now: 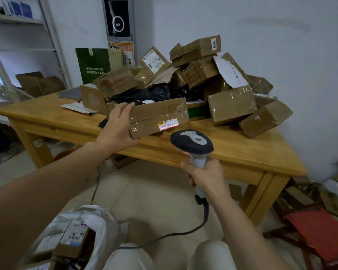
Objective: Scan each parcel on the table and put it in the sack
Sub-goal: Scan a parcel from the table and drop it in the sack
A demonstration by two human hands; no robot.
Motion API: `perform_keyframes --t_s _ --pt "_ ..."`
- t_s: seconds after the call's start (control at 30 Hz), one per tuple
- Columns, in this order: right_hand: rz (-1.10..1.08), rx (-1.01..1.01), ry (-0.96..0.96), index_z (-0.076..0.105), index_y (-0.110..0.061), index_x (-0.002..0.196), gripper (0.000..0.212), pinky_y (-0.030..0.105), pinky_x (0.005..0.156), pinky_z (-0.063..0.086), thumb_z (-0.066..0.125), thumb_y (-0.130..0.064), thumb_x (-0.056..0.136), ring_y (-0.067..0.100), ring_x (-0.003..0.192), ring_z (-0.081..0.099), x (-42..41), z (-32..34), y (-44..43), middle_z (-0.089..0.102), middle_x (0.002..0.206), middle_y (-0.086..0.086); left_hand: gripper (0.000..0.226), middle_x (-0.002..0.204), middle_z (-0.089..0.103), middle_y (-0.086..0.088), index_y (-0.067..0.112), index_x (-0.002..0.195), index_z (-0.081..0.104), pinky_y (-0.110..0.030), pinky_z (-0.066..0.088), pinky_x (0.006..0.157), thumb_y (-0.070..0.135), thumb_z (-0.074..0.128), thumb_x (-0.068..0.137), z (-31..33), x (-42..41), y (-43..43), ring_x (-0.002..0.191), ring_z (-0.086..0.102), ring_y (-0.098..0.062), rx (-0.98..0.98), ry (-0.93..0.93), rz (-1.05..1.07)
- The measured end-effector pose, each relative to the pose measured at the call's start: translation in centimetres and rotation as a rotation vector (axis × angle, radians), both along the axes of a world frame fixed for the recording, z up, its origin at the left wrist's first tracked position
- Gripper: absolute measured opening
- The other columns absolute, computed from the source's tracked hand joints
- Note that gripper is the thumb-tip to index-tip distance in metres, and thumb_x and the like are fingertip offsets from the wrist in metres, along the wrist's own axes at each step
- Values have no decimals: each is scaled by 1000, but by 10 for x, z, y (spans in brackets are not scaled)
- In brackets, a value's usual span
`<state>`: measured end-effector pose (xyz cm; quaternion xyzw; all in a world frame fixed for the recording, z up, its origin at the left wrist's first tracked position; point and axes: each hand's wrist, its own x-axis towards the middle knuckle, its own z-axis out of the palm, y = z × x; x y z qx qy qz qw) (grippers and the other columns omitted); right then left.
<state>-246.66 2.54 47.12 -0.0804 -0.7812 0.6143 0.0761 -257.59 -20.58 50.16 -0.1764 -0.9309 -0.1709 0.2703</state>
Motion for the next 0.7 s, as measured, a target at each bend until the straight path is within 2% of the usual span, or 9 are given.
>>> perform_keyframes --t_s 0.4,0.57,0.7 --pt "16 26 0 56 -14 81 13 20 43 43 68 -12 84 6 39 49 -3 0 -5 57 59 2 112 147 27 -17 5 150 21 -43 26 115 21 89 62 0 1 -9 138 26 -32 31 14 8" --pt "23 48 14 56 -14 81 14 23 46 44 69 -14 84 10 44 51 -6 2 -10 58 60 2 112 147 27 -15 5 150 21 -37 24 113 21 89 63 -1 1 -14 137 25 -29 68 23 5" --pt "36 63 21 55 -16 83 15 22 46 44 70 -15 83 11 47 53 -7 3 -16 59 64 3 112 145 29 -17 3 149 23 -39 26 115 22 89 61 -3 1 -23 135 29 -31 75 44 -4"
